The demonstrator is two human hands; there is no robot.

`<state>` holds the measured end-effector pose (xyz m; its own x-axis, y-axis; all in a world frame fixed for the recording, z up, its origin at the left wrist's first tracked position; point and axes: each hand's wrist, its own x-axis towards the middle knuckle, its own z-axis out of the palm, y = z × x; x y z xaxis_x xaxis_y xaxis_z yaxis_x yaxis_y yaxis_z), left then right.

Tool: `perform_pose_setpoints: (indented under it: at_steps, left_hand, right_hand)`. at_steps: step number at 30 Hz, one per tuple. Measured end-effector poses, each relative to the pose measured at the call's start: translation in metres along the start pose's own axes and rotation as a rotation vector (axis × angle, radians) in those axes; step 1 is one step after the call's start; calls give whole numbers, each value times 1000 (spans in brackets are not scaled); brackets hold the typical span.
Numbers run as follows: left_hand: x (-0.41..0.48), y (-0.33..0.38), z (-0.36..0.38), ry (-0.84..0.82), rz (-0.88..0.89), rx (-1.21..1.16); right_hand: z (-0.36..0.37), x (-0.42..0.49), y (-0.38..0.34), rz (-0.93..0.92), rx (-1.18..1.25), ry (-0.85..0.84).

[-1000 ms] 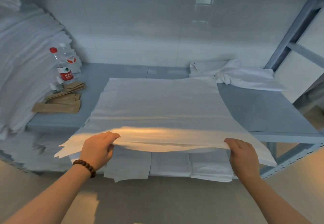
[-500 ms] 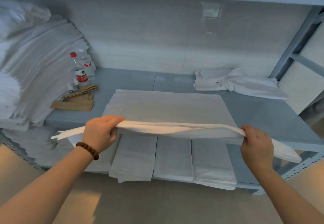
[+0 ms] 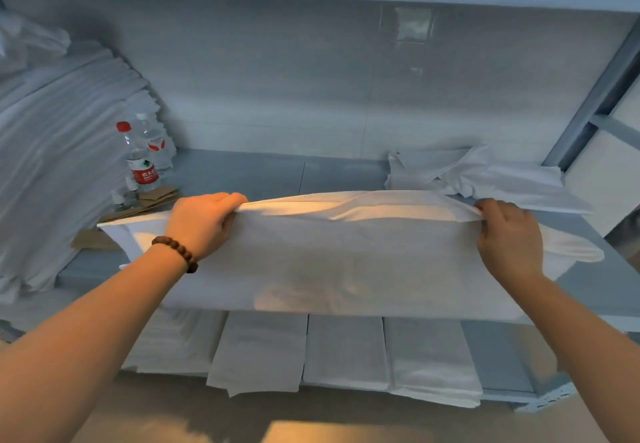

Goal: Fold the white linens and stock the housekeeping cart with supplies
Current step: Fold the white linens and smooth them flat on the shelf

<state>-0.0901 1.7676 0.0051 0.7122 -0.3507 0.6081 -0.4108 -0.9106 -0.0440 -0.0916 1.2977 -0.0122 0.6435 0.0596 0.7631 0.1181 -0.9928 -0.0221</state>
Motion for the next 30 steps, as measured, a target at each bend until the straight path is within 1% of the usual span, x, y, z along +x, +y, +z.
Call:
perform_pose_setpoints:
  at_steps: [3,6,11,16,19,22,24,27,30]
  left_hand:
    - [32,-24,36,-108,-71,-51]
    - [62,-49,81,-199,-11,-9]
    - [87,-73,165,-364,-64,31]
    - [86,-84,244,-497,-112,118]
    - [78,-90,286,-528,-122,139]
    - [71,-95,315,-558,-152,114]
    - [70,-100,327,-555,-180,107]
    - [73,-104,336,-479,-230,120]
    - [78,-103,341,-448,-273,183]
  right_hand:
    - [44,26,7,5,-44,-101]
    - [91,48,15,0,-83,-250]
    - [172,64,26,-24,-137,-465]
    - [248,56,39,-90,-145,-579]
    - [289,46,43,-113,-194,-663]
    - [316,36,46,-90,-189,-698]
    - [328,33,49,-65,-231,-716]
    - [339,31,51,-70,-295,-699]
    - [346,32,50,-54,-326,-656]
